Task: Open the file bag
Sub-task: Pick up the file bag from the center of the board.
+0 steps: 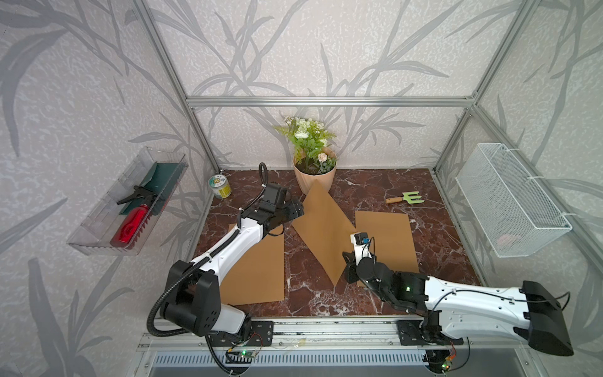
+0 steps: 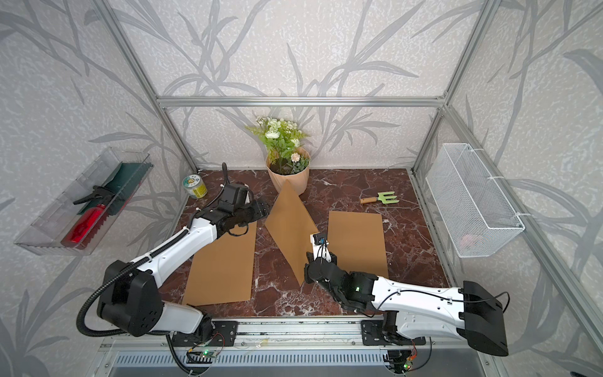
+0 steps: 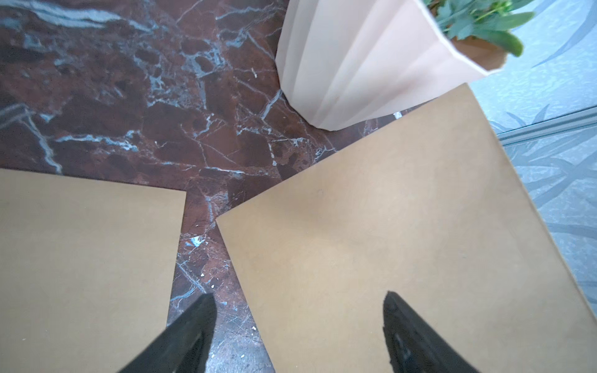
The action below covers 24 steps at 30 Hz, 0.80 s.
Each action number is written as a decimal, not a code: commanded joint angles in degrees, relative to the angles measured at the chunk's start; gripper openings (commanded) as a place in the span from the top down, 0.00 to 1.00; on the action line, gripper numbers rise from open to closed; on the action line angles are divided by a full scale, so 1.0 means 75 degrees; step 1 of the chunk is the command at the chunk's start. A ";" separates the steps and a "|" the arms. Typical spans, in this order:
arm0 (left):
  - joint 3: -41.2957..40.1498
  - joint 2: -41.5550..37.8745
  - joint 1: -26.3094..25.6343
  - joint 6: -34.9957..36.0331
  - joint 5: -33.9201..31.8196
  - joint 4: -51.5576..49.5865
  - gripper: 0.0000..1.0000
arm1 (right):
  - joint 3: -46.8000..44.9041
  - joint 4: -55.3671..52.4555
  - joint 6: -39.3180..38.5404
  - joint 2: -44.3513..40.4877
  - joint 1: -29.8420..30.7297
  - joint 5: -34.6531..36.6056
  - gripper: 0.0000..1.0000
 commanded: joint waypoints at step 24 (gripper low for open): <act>0.3312 0.1191 -0.1832 -0.0764 -0.1249 -0.2152 0.10 | 0.0782 -0.1470 -0.2948 -0.0884 0.0672 0.0766 1.00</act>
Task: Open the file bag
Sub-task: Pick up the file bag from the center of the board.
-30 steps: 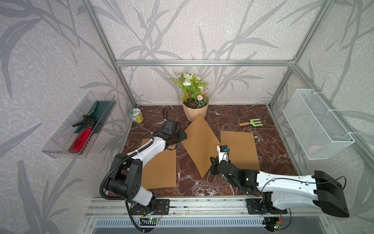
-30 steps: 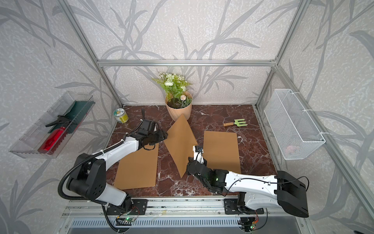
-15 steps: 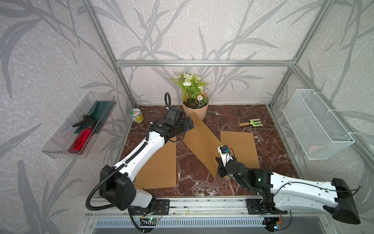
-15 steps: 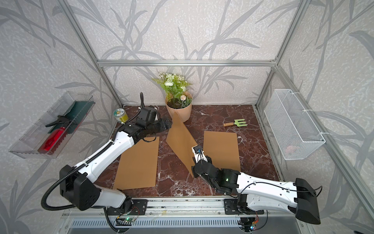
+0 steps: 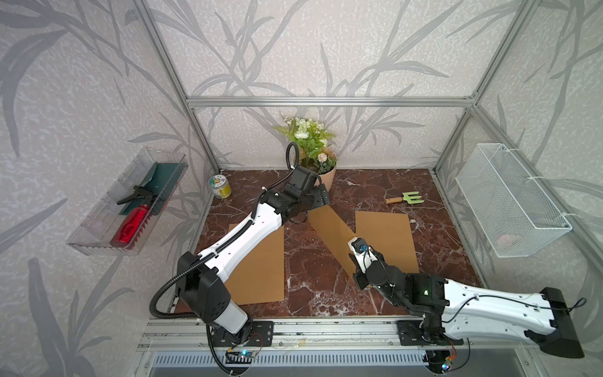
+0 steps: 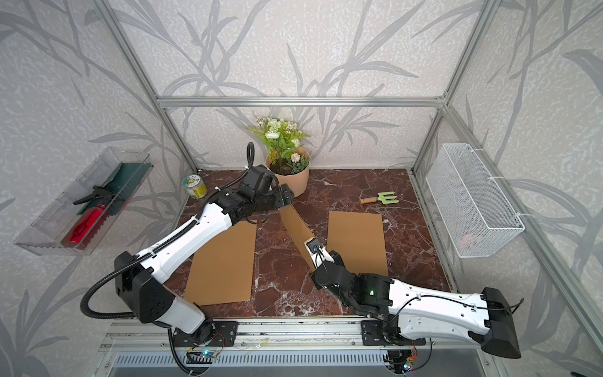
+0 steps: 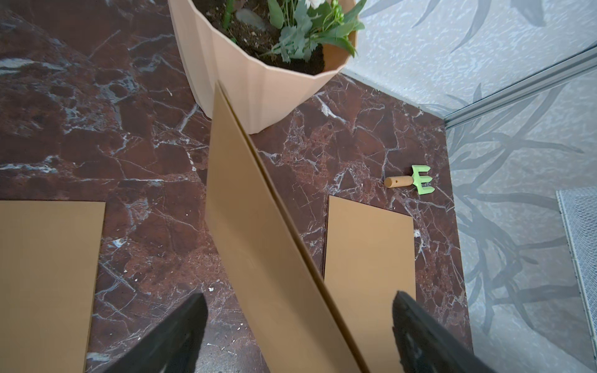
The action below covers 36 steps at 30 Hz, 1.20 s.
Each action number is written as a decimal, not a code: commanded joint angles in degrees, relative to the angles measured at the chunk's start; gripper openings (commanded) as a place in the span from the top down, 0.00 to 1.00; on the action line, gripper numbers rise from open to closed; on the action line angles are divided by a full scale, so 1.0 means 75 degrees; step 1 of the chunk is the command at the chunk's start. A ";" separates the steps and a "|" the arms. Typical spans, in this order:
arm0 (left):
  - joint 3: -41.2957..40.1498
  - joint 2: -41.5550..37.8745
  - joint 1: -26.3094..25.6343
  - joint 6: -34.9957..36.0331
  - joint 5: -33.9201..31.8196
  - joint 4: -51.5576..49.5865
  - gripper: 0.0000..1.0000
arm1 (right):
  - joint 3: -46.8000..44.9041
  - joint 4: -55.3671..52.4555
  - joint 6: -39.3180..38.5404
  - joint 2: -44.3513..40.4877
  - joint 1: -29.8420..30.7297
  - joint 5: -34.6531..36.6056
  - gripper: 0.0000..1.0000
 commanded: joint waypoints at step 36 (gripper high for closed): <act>0.0235 -0.0552 -0.0080 -0.0014 -0.0570 -0.0011 1.00 | 0.0369 -0.0500 -0.0705 -0.0365 0.0742 0.0347 0.50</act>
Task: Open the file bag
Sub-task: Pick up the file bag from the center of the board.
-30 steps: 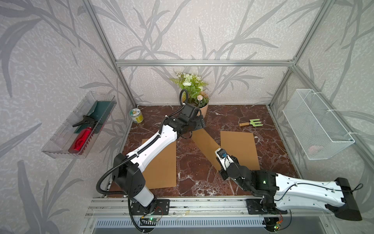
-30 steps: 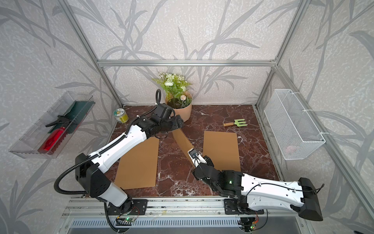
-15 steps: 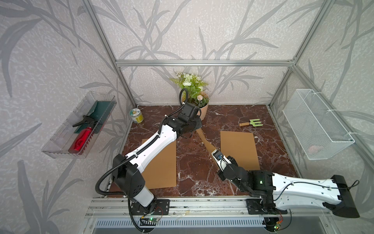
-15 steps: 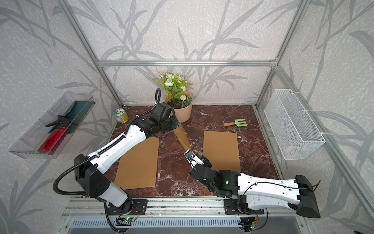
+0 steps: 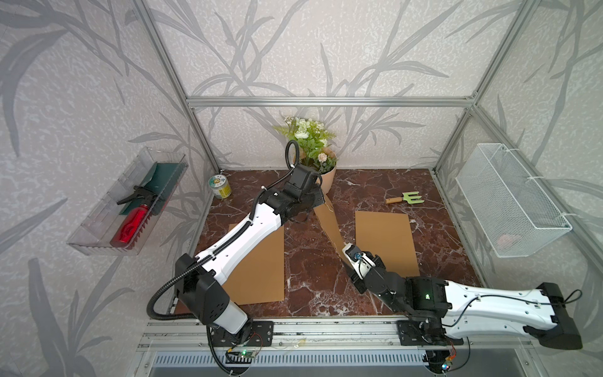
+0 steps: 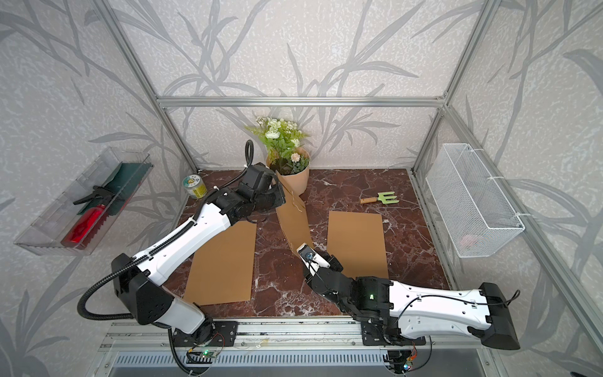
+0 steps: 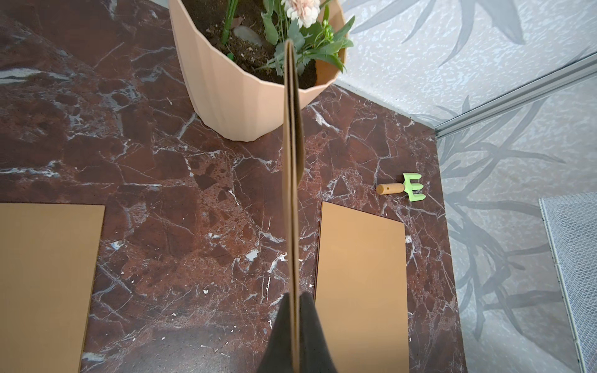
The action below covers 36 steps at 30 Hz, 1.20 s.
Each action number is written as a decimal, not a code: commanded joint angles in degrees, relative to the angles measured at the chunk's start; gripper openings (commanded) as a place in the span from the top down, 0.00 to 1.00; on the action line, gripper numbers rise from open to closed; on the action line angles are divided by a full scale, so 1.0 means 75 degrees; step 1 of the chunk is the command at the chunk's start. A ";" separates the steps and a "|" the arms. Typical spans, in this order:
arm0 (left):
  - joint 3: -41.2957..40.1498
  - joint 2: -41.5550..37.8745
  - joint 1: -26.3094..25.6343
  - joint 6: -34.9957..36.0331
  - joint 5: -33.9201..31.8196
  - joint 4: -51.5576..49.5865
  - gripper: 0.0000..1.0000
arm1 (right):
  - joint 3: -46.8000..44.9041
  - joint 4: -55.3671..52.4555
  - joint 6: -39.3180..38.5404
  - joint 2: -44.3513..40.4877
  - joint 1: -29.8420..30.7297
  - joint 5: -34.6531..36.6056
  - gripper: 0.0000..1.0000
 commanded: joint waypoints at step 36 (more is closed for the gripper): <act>-0.3178 -0.2548 0.0446 0.2608 0.1821 0.4353 1.00 | 0.0163 0.0384 0.1704 -0.0143 -0.5683 -0.6673 0.31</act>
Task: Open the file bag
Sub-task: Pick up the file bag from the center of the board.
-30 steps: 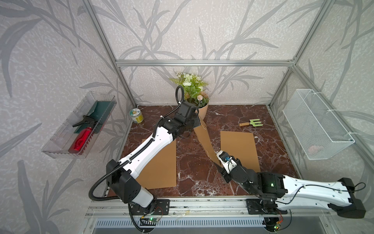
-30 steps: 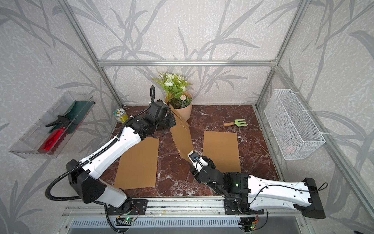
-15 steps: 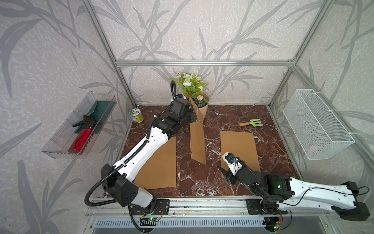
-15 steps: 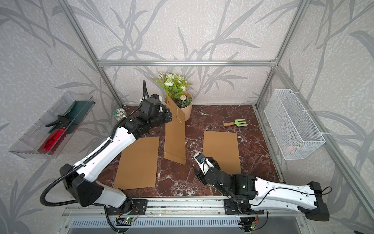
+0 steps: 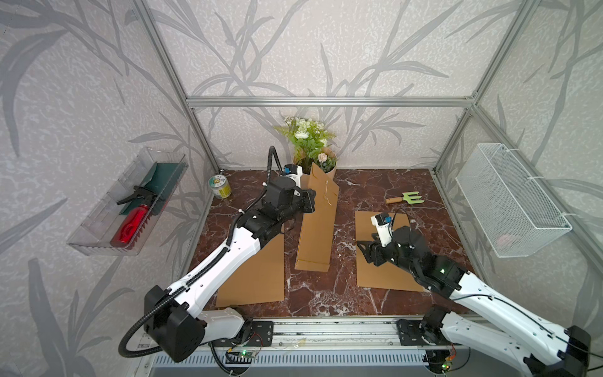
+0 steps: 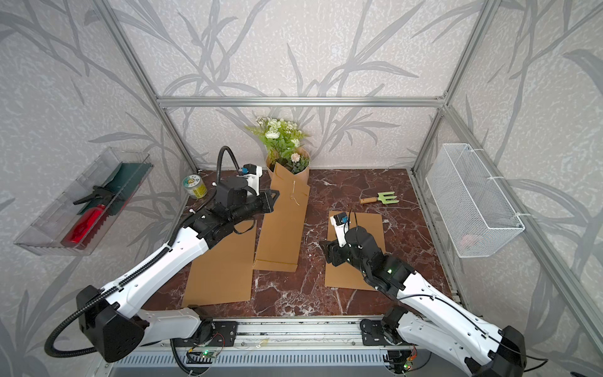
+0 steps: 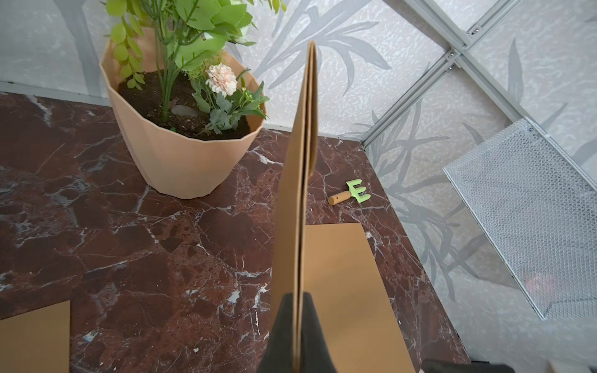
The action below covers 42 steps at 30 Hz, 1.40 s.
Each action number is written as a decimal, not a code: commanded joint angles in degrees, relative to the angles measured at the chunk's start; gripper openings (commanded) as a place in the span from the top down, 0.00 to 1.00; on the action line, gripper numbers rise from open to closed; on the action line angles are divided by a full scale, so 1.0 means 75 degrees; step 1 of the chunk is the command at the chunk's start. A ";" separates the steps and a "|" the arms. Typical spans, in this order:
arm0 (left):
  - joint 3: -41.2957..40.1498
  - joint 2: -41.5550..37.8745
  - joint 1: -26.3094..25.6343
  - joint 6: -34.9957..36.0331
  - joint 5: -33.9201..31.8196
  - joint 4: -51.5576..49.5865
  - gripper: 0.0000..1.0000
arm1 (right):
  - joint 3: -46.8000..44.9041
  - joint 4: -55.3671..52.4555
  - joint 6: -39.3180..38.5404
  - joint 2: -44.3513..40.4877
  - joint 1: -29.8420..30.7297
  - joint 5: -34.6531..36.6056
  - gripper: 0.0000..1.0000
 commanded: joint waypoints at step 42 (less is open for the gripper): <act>-0.3339 -0.0952 0.0119 -0.0276 0.3315 0.7005 1.00 | 0.0422 0.5196 0.1761 0.2863 -0.4106 -0.6329 0.29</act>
